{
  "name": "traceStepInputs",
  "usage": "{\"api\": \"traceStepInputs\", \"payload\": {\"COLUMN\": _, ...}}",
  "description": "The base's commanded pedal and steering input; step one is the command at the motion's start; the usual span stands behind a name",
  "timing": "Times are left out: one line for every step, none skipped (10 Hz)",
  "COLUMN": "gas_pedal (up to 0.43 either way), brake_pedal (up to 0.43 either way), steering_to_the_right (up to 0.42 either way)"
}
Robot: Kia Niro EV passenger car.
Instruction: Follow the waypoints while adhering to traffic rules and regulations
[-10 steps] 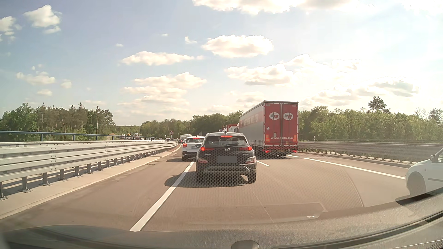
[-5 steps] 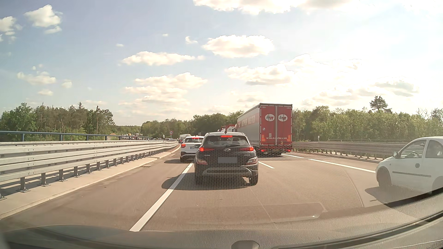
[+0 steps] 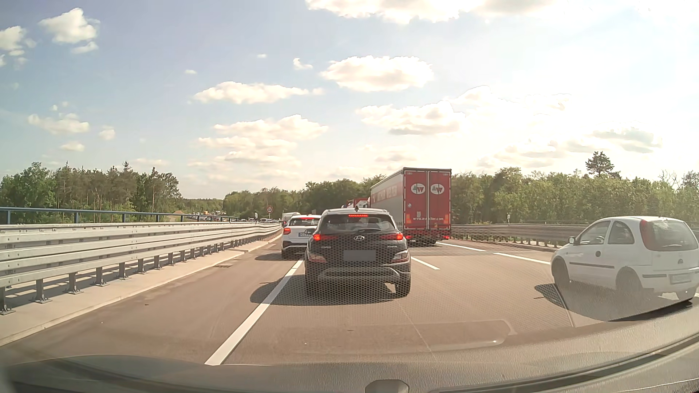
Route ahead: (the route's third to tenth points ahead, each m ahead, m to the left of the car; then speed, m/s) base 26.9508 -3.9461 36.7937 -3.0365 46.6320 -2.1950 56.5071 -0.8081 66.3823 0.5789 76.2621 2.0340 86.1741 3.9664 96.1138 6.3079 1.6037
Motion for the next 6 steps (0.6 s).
{"api": "traceStepInputs", "payload": {"gas_pedal": 0.0, "brake_pedal": 0.134, "steering_to_the_right": -0.011}}
{"api": "traceStepInputs", "payload": {"gas_pedal": 0.0, "brake_pedal": 0.134, "steering_to_the_right": -0.011}}
{"api": "traceStepInputs", "payload": {"gas_pedal": 0.0, "brake_pedal": 0.134, "steering_to_the_right": -0.011}}
{"api": "traceStepInputs", "payload": {"gas_pedal": 0.0, "brake_pedal": 0.134, "steering_to_the_right": -0.011}}
{"api": "traceStepInputs", "payload": {"gas_pedal": 0.0, "brake_pedal": 0.14, "steering_to_the_right": -0.011}}
{"api": "traceStepInputs", "payload": {"gas_pedal": 0.0, "brake_pedal": 0.146, "steering_to_the_right": -0.011}}
